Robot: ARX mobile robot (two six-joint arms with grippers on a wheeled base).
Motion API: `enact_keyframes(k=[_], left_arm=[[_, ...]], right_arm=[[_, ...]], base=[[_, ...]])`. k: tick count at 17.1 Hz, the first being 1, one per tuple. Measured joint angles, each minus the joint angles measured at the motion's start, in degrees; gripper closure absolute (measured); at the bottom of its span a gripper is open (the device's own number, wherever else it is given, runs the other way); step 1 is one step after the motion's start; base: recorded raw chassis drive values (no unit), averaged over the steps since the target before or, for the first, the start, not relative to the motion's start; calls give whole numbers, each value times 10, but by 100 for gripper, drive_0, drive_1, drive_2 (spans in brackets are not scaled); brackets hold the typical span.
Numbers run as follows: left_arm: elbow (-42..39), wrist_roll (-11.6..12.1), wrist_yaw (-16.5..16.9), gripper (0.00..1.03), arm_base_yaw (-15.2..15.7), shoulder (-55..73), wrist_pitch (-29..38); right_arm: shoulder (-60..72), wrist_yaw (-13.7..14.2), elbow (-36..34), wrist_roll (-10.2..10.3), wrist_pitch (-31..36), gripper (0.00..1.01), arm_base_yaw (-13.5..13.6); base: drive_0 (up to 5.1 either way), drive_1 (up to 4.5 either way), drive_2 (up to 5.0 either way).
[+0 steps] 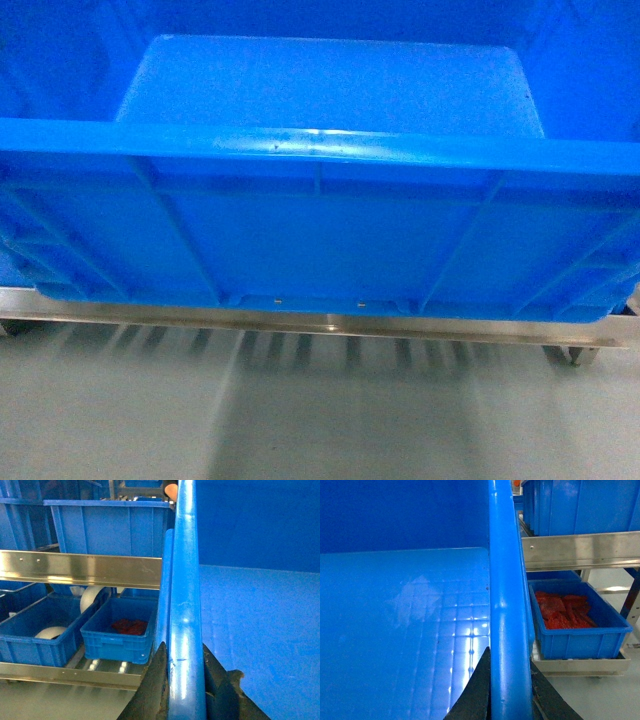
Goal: Place box next to blue box on left shelf
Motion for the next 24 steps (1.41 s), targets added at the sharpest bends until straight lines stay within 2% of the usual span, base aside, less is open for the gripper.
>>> enact_keyframes(k=[24], left_arm=[[0,0,0,93,-2,0,1]], right_arm=[[0,0,0,0,0,93,-1]], base=[[-505,240,240]])
